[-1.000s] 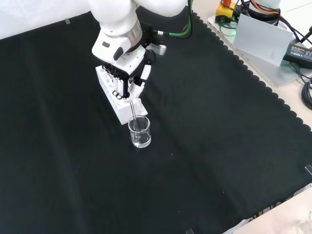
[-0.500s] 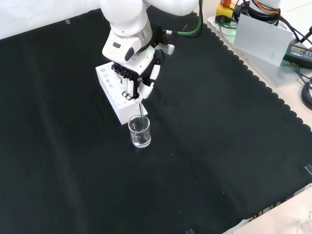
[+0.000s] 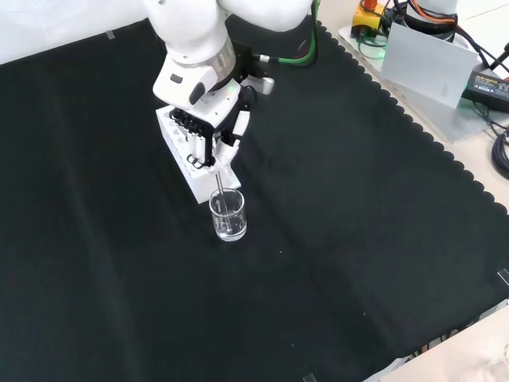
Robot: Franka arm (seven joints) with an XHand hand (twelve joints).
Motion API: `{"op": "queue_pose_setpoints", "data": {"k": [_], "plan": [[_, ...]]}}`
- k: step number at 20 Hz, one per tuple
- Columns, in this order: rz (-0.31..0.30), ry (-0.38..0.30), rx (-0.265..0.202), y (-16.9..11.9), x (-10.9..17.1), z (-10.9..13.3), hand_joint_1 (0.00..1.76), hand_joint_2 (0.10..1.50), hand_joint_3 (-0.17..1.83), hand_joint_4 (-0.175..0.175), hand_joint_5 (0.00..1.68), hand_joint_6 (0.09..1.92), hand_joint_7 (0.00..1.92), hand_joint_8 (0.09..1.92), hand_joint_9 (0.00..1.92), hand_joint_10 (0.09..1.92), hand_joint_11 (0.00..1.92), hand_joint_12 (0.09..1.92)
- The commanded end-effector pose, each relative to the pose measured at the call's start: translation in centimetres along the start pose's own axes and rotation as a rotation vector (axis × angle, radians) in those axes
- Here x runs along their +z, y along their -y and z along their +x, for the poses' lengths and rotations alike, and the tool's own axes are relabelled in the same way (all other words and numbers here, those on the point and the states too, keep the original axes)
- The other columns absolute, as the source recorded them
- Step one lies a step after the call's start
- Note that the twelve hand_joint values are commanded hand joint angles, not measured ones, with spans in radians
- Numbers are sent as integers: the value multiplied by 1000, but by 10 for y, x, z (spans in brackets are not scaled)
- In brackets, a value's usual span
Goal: Stir in the beaker to the left of the white test tube rack with the glass rod.
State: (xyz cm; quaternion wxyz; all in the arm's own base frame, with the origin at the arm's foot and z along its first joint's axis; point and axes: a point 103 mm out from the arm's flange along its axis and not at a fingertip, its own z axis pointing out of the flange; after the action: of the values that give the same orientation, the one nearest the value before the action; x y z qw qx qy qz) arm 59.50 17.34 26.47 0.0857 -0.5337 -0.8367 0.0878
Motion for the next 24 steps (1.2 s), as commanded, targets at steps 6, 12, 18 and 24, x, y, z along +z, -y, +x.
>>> {"op": "queue_pose_setpoints", "data": {"k": [6,12,18,24], "plan": [[-1,-6,21,14,1,-13,1309,1076,-175,-175,1237,582,1283,598,1850,391,1650,753],[1,4,3,17,-1,4,1309,1076,-175,-175,1236,583,1282,599,1850,390,1650,753],[12,8,-11,5,2,14,1309,1076,-175,-175,1235,584,1282,601,1851,390,1650,753],[23,2,-18,-11,6,7,1308,1077,-175,-175,1234,586,1281,602,1851,390,1650,754]]}}
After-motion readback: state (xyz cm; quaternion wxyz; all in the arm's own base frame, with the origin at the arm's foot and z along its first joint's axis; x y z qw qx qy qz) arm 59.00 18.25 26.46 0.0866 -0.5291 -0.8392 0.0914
